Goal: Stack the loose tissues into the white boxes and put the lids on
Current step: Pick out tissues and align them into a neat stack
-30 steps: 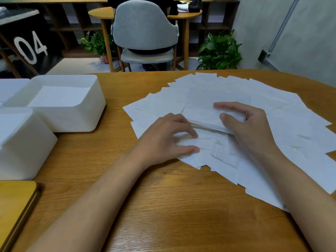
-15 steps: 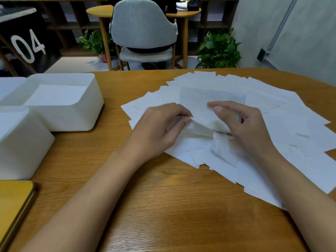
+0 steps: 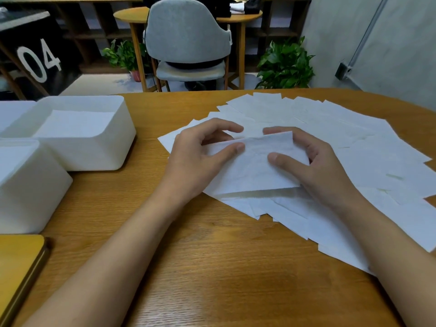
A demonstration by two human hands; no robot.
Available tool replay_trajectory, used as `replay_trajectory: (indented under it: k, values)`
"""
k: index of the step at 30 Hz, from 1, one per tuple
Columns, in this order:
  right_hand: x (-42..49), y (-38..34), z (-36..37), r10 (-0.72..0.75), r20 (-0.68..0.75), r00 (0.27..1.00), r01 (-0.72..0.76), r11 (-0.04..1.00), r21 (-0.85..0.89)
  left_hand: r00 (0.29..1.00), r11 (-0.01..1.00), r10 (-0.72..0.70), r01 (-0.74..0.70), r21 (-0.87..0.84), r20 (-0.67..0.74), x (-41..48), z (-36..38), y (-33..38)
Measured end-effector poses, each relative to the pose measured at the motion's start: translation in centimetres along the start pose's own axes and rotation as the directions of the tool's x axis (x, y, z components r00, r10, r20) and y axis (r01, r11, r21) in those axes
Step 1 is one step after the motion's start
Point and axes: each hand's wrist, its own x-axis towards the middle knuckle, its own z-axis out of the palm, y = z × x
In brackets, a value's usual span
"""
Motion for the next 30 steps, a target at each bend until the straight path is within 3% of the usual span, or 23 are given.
replay_trajectory:
  k: [8,13,17,20,23,25,28,30]
  values:
    - [-0.1,0.3,0.8,-0.102,0.076,0.992,0.109,0.989,-0.099,0.994,0.989,-0.106,0.103,-0.106,-0.027,-0.2,0.7,-0.3]
    - [-0.1,0.5,0.6,-0.119,0.047,0.992,0.116,0.992,0.049,0.990,0.994,-0.106,0.103,-0.035,-0.089,-0.4,1.7,-0.6]
    - [0.3,0.7,0.0,-0.128,-0.051,0.990,0.126,0.991,-0.032,0.958,0.926,-0.286,0.285,-0.246,0.031,-0.5,1.8,-0.4]
    - [0.2,0.8,0.1,-0.032,-0.053,0.998,0.029,0.998,-0.057,0.977,0.971,-0.210,0.203,-0.127,-0.041,-0.6,2.1,-1.2]
    - [0.3,1.0,-0.2,0.007,-0.176,0.984,-0.020,0.997,-0.074,0.994,0.996,-0.081,0.084,0.037,-0.072,-0.8,2.1,-1.5]
    - [0.4,1.1,-0.5,0.027,-0.258,0.966,-0.045,0.997,-0.064,0.999,0.987,0.021,-0.028,0.156,0.041,-0.9,1.9,-1.7]
    - [0.6,1.3,-0.7,0.038,-0.290,0.956,-0.063,0.995,-0.076,0.948,0.930,0.153,-0.233,0.285,0.278,-1.2,2.1,-2.3]
    - [0.5,1.4,-0.6,0.037,-0.278,0.960,-0.063,0.994,-0.086,0.930,0.913,0.182,-0.281,0.296,0.320,-1.4,2.5,-2.7]
